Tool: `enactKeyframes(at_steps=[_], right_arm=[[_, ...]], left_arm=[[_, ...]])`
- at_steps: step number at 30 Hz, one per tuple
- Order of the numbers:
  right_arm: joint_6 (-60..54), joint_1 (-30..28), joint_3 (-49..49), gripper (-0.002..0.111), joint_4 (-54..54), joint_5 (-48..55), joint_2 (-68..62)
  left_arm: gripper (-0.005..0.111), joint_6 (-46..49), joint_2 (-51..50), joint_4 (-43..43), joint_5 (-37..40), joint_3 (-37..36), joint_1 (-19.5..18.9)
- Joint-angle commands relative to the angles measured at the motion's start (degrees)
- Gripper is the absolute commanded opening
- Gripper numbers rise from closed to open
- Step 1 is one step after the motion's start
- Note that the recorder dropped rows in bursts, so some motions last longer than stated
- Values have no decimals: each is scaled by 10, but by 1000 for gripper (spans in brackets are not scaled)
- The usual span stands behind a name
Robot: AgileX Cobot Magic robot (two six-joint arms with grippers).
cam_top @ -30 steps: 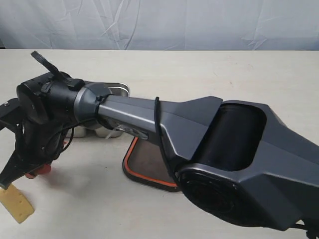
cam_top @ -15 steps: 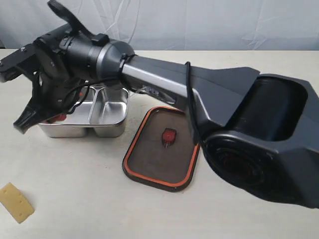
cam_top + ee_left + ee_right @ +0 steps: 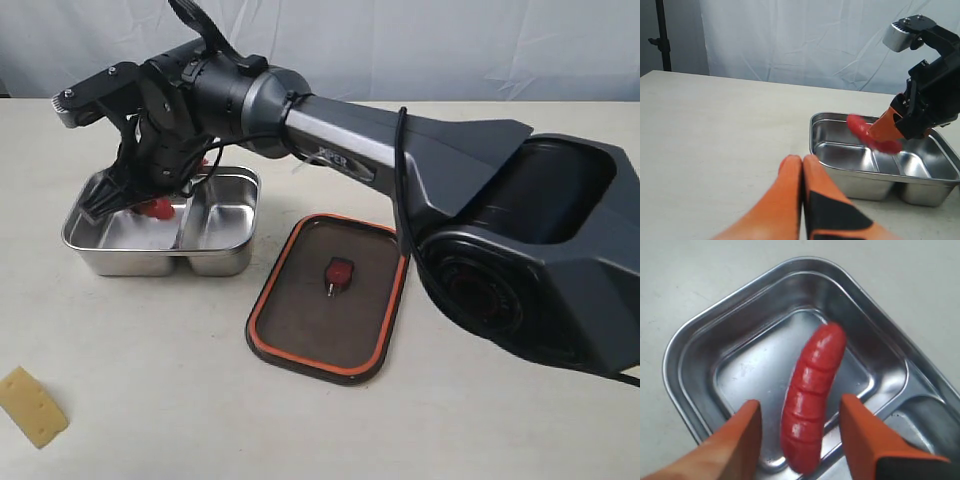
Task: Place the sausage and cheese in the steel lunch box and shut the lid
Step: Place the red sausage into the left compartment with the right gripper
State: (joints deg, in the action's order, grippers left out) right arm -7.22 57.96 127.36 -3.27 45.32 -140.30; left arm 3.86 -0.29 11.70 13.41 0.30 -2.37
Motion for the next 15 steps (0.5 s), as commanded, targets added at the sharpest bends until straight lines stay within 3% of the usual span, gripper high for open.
enactKeyframes(at_steps=[1,10,15], right_arm=[[-5,-2,3,51,-3,1,5],[-79,9,3,51,-15,129,30],[-138,27,3,51,-115,198,32]], left_arm=[[0,0,3,2,-1,-3,2],[0,0,3,2,-1,-3,2],[0,0,3,3,-1,-3,2]])
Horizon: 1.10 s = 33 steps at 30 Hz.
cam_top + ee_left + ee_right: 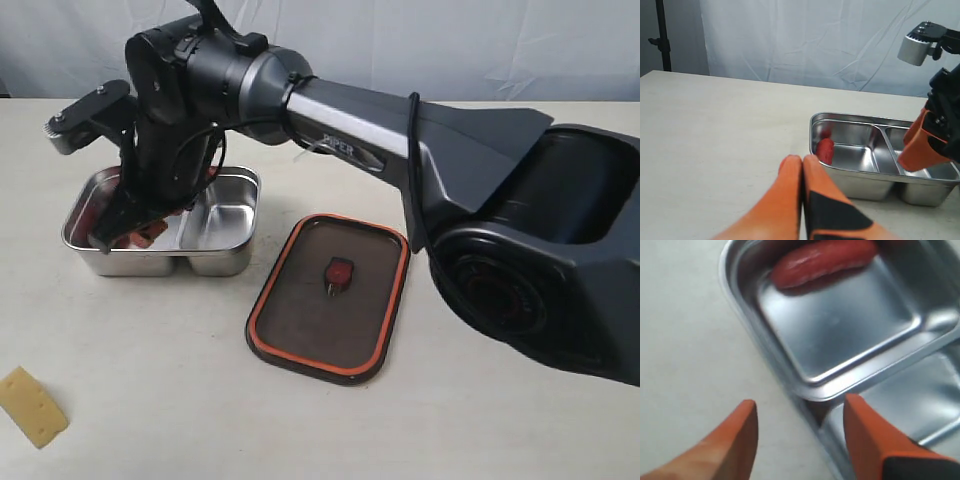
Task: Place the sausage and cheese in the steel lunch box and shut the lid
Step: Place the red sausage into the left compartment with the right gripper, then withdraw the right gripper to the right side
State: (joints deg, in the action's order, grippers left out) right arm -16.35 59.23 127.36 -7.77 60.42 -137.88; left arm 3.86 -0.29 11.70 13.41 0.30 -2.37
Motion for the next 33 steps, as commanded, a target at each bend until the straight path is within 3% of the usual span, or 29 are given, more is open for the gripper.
enactKeyframes(at_steps=[1,11,15,24,28,33], right_arm=[[-55,19,3,51,-95,48,8],[-71,84,3,51,-143,34,5],[-92,102,-16,51,-147,25,4],[-151,129,-135,51,-248,-171,4],[-134,110,-146,51,-212,-198,5],[-81,22,-146,51,-157,-178,18]], left_arm=[[0,0,3,5,-1,-3,2],[0,0,3,9,-5,-3,2],[0,0,3,87,-5,-3,2],[0,42,3,77,-26,-3,2],[0,42,3,80,-30,-3,1],[0,42,3,82,-30,-3,1]])
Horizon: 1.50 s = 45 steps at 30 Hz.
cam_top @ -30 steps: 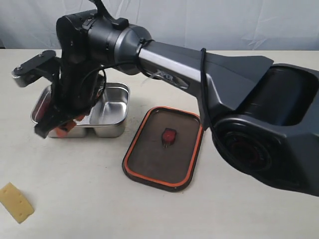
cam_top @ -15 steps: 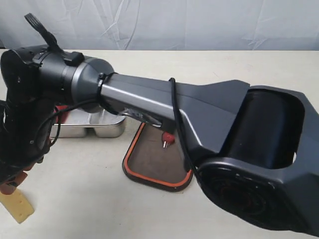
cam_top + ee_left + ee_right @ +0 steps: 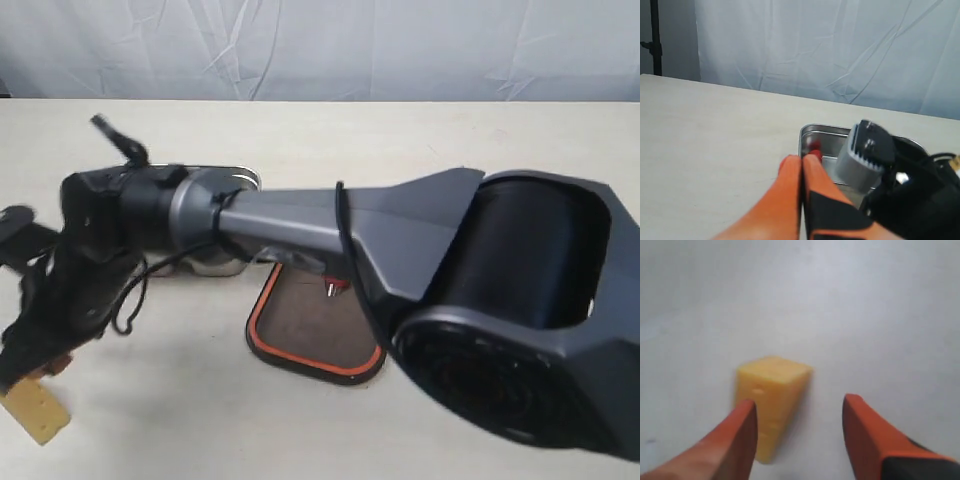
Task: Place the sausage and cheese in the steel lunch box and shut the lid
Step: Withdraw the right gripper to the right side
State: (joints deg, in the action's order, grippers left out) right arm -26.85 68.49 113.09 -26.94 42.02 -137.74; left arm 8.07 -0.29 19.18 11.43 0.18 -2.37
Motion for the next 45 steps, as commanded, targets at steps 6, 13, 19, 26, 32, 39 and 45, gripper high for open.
enactKeyframes(at_steps=[6,13,19,26,32,39,45], right_arm=[[19,-136,-3,17,32,73,59],[19,-138,-3,0,90,128,167],[37,-146,-15,0,178,168,266],[44,-218,-154,0,170,70,403],[68,-256,-352,0,168,-36,531],[74,-256,-551,0,108,-92,679],[75,-256,-727,0,30,-172,789]], left_arm=[[0,0,3,-32,-10,-2,1],[0,0,3,-67,-10,-2,1],[0,0,3,-67,-10,-2,1],[0,1,3,-144,-11,-2,1],[0,1,3,-329,-11,-2,1],[0,1,3,-523,-93,-2,1],[0,-6,3,-517,-355,-2,1]])
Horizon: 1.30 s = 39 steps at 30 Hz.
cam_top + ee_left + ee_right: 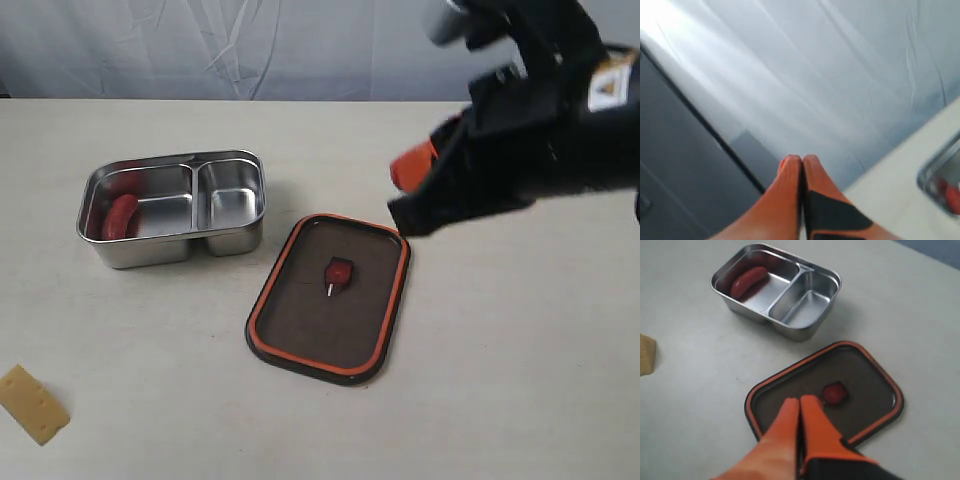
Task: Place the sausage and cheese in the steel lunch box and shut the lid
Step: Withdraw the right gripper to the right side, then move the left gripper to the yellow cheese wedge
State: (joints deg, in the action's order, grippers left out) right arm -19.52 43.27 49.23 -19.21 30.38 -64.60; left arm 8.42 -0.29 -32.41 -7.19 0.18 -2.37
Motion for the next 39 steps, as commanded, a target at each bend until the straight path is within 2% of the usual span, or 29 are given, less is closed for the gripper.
enactKeyframes(at_steps=[1,4,7,9,12,15,17,19,21,26,29,31,34,37,39], right_arm=[[2,-4,-117,0,-62,-72,76],[2,-4,-187,0,-101,-118,119],[2,-4,-225,0,-117,-132,147],[2,-4,-235,0,-125,-133,156],[2,-4,-241,0,-129,-130,160],[2,-4,-241,0,-130,-130,160],[2,-4,-241,0,-130,-133,160],[2,-4,-241,0,-130,-133,160],[2,-4,-241,0,-130,-133,160],[2,-4,-241,0,-131,-143,160],[2,-4,-241,0,-136,-145,160],[2,-4,-241,0,-136,-145,160],[2,-4,-241,0,-136,-145,160],[2,-4,-241,0,-137,-139,160],[2,-4,-241,0,-137,-135,160]], left_arm=[[0,-9,3,13,-218,-2,1],[0,-78,3,76,-364,-2,1],[0,-221,3,82,-479,-2,1],[0,-301,3,90,-509,-2,1],[0,-449,3,104,-450,-2,1],[0,-645,3,94,-298,6,1],[0,-794,3,-1,-134,34,1],[0,-930,-20,-115,-46,59,2],[0,-963,-51,-189,-45,82,2],[0,-971,-178,-357,-118,172,2],[0,-1063,-281,-483,-183,242,2],[0,-1074,-337,-497,-242,281,2],[0,-1073,-390,-468,-325,333,2],[0,-1074,-408,-417,-327,358,2],[0,-1091,-411,-437,-310,366,2]])
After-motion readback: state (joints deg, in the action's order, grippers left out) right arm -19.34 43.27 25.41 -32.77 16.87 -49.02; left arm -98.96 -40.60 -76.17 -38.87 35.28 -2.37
